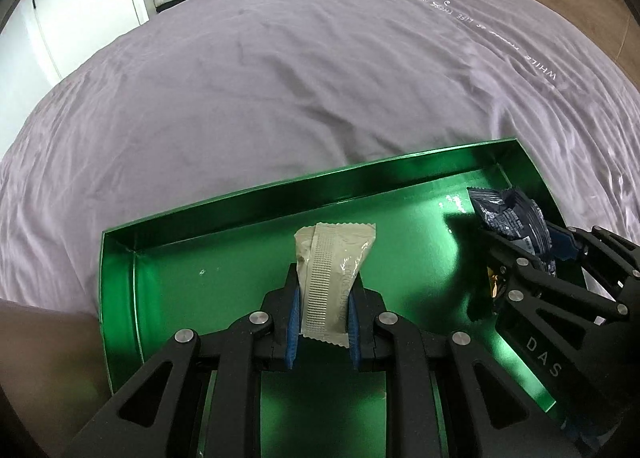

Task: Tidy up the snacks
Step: 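Open the left tool over the tray while the right tool releases the navy bag, then move both open tools back toward the remaining snacks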

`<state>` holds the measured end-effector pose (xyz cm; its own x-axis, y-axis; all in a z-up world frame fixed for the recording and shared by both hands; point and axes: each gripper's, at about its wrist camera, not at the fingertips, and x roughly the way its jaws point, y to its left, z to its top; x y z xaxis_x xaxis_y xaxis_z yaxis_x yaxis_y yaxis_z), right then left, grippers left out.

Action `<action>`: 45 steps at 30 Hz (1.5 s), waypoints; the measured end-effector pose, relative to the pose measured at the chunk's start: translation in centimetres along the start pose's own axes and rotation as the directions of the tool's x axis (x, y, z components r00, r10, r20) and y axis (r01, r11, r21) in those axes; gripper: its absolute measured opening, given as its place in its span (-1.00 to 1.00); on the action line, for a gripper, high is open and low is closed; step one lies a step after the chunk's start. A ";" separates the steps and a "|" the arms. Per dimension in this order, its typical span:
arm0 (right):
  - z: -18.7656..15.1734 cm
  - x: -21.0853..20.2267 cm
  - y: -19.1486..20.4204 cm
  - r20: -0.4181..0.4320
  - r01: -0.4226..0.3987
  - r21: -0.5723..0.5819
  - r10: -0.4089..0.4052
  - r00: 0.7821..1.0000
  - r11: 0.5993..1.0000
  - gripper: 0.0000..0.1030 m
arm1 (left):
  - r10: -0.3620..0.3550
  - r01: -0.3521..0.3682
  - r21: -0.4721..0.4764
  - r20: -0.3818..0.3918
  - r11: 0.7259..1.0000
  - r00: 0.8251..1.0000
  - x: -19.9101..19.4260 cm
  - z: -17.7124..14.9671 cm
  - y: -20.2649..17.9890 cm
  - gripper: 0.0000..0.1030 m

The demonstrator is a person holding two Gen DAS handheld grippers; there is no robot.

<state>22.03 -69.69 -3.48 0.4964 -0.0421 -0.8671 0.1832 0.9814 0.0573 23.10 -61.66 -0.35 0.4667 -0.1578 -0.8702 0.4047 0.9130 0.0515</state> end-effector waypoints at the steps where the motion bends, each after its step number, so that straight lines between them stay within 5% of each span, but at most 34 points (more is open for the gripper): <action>1: 0.0 0.0 0.0 0.000 0.000 -0.001 0.000 1.000 1.000 -1.00 | 0.002 -0.002 0.002 0.002 1.000 1.000 0.0 0.0 0.0 -0.68; 10: 0.1 0.1 0.1 -0.001 -0.001 -0.005 0.001 1.000 1.000 -1.00 | 0.005 -0.005 -0.002 0.010 1.000 1.000 0.0 0.2 -0.2 -0.66; 14: 0.2 0.0 0.1 -0.001 0.003 -0.004 -0.003 1.000 1.000 -1.00 | -0.005 0.005 -0.011 0.005 1.000 1.000 0.0 0.3 0.0 -0.43; 21: 0.2 0.0 0.3 0.001 0.015 -0.006 -0.015 1.000 1.000 -1.00 | -0.002 0.003 -0.031 0.004 1.000 1.000 -0.1 0.2 0.6 -0.40; 24: 0.2 -0.1 0.4 -0.002 0.013 -0.013 -0.013 1.000 1.000 -0.99 | -0.002 0.002 -0.033 0.004 0.999 1.000 -0.2 0.1 0.7 -0.23; 27: 0.3 -0.6 0.8 0.014 0.019 -0.031 -0.019 1.000 0.999 -0.21 | 0.030 -0.029 -0.029 0.042 0.999 0.999 -1.3 0.4 0.9 -0.19; 30: 0.5 -1.7 1.0 0.035 0.016 -0.027 -0.015 0.999 0.999 -0.14 | 0.058 -0.056 -0.028 0.073 0.998 0.996 -2.5 0.8 1.2 0.03; 33: 0.9 -3.9 1.0 0.076 0.029 -0.030 -0.026 0.997 0.999 0.23 | 0.071 -0.067 -0.044 0.099 0.997 0.993 -4.0 1.1 1.8 0.05; 38: 1.2 -9.0 0.4 0.133 0.067 -0.015 -0.064 0.989 0.998 0.25 | 0.058 -0.053 -0.041 0.127 0.998 0.990 -7.4 1.4 1.7 0.06; 45: -0.4 -20.9 -1.0 0.246 0.119 0.040 -0.125 0.961 0.992 0.26 | -0.022 0.017 0.024 0.232 1.000 0.973 -17.3 0.2 0.1 0.06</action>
<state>11.12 -69.70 14.39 0.6630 -0.2092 -0.7188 0.2748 0.9611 -0.0263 15.19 -58.94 14.81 0.6271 -0.2607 -0.7340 0.4312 0.9010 0.0483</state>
